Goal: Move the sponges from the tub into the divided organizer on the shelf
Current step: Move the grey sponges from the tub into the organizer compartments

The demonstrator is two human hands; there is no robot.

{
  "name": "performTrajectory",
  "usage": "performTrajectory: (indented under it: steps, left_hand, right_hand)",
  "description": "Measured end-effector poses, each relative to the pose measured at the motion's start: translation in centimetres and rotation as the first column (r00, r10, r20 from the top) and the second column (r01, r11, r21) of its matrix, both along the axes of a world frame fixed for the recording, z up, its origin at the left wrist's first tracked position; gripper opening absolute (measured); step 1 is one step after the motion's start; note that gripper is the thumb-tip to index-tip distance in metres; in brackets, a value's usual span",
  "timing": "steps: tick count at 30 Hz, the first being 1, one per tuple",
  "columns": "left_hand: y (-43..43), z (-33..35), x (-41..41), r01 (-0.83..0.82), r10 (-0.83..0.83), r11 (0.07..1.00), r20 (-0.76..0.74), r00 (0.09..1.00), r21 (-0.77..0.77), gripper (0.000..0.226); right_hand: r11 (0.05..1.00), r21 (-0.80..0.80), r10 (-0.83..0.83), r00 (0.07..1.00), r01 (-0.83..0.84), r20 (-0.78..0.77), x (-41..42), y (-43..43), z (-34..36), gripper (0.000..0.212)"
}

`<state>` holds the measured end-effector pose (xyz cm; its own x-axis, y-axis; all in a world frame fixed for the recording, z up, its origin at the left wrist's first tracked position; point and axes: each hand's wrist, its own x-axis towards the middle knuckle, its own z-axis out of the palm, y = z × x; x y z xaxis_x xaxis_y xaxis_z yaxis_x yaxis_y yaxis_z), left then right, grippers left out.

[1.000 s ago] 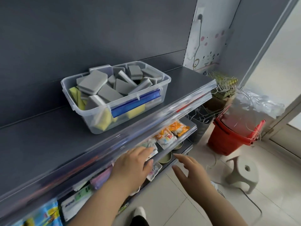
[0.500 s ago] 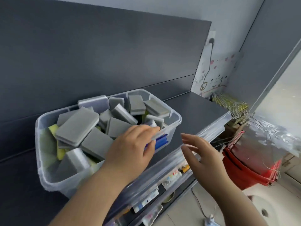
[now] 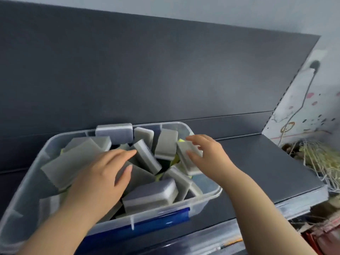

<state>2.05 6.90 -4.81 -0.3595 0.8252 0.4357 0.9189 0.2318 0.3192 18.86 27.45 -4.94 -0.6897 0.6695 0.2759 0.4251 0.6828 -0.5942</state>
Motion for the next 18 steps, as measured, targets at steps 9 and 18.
performTrajectory:
  steps: [9, 18]
  left_hand:
    - [0.5, -0.6, 2.7, -0.229, 0.230, 0.973, -0.029, 0.973, 0.013, 0.036]
    - [1.7, -0.5, 4.3, -0.216, 0.208, 0.972, -0.088, 0.974, -0.095, 0.040]
  right_hand:
    - [0.774, 0.291, 0.167, 0.625, -0.562, 0.763, -4.8, 6.7, 0.9, 0.071]
    - [0.746, 0.274, 0.192, 0.590, -0.607, 0.785, -4.5, 6.1, 2.2, 0.053]
